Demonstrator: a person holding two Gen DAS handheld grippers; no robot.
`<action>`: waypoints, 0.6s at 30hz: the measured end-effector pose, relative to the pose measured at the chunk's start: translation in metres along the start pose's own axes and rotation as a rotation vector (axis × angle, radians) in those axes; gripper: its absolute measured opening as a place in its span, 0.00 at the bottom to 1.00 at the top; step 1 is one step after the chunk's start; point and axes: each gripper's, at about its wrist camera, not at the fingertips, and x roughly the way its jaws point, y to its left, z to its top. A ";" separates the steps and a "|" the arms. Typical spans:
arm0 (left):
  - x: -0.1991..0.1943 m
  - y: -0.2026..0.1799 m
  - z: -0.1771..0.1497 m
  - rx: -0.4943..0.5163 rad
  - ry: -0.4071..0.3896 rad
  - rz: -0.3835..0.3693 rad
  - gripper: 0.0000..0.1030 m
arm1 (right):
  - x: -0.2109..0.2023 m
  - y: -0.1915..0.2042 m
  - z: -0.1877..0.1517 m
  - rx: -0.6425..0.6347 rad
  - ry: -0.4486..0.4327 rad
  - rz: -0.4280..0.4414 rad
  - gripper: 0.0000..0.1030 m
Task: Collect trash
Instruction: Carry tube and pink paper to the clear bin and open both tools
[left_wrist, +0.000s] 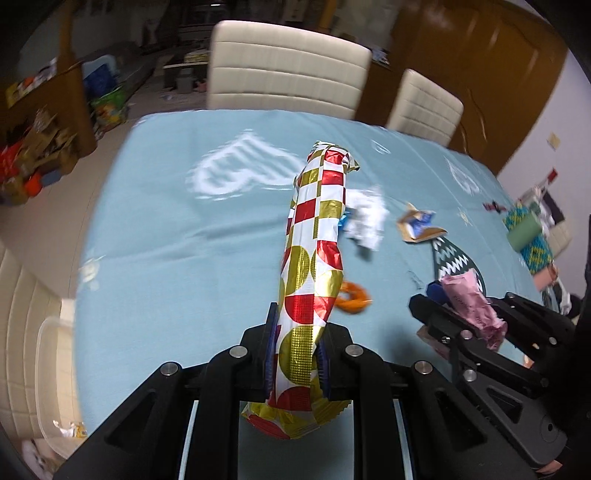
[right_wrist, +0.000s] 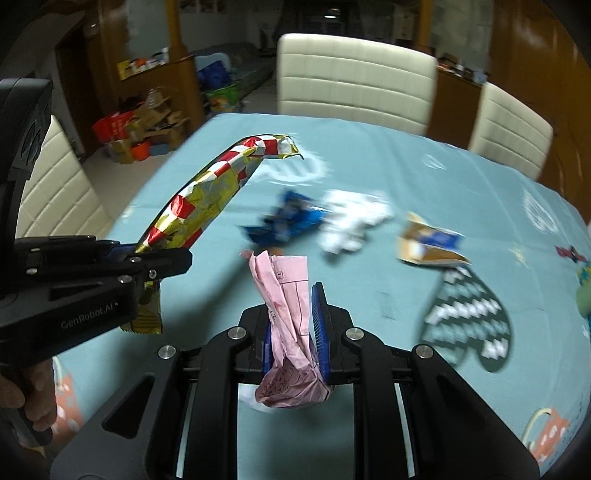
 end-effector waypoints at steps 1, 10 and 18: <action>-0.007 0.015 -0.002 -0.023 -0.011 -0.007 0.17 | 0.002 0.010 0.003 -0.014 -0.001 0.007 0.20; -0.039 0.105 -0.016 -0.153 -0.060 0.057 0.17 | 0.021 0.112 0.033 -0.160 0.004 0.098 0.20; -0.061 0.186 -0.041 -0.292 -0.081 0.136 0.17 | 0.041 0.192 0.051 -0.272 0.015 0.180 0.20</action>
